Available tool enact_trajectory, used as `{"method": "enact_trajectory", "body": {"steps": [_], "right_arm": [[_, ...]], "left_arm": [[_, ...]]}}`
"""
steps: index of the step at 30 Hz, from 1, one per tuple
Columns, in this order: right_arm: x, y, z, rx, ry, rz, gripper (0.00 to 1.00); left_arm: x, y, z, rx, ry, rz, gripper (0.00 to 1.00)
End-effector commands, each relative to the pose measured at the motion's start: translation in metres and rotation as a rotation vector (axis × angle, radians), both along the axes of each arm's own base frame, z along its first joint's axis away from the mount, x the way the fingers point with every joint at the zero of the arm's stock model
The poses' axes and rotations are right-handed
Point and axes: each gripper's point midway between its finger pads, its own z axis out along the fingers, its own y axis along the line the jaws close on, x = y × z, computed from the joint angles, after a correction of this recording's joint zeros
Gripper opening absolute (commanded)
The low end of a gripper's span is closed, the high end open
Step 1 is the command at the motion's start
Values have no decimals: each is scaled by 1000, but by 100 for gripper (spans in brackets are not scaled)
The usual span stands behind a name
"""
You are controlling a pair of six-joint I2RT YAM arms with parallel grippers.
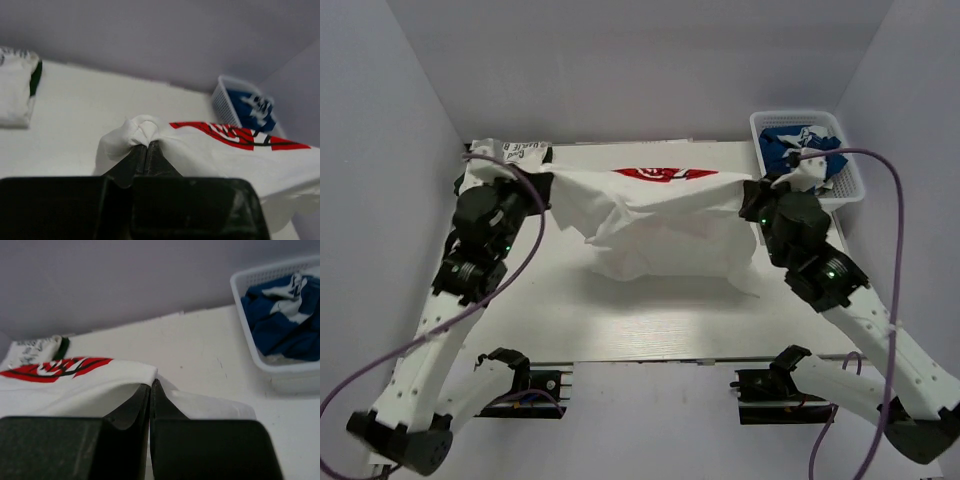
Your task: Fold and stack the t-shirts
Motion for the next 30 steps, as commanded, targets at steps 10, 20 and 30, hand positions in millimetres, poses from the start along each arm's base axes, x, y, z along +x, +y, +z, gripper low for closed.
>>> {"method": "enact_trajectory", "body": {"steps": [10, 20, 30], "right_arm": [[-123, -23, 242, 67, -571, 385, 0], [-165, -39, 293, 75, -756, 436, 0], [-15, -8, 166, -17, -364, 68, 0]], "left_arm": [[-152, 59, 226, -114, -574, 14, 0], [-213, 70, 302, -135, -778, -28, 0], [-14, 57, 190, -18, -306, 254, 0]]}}
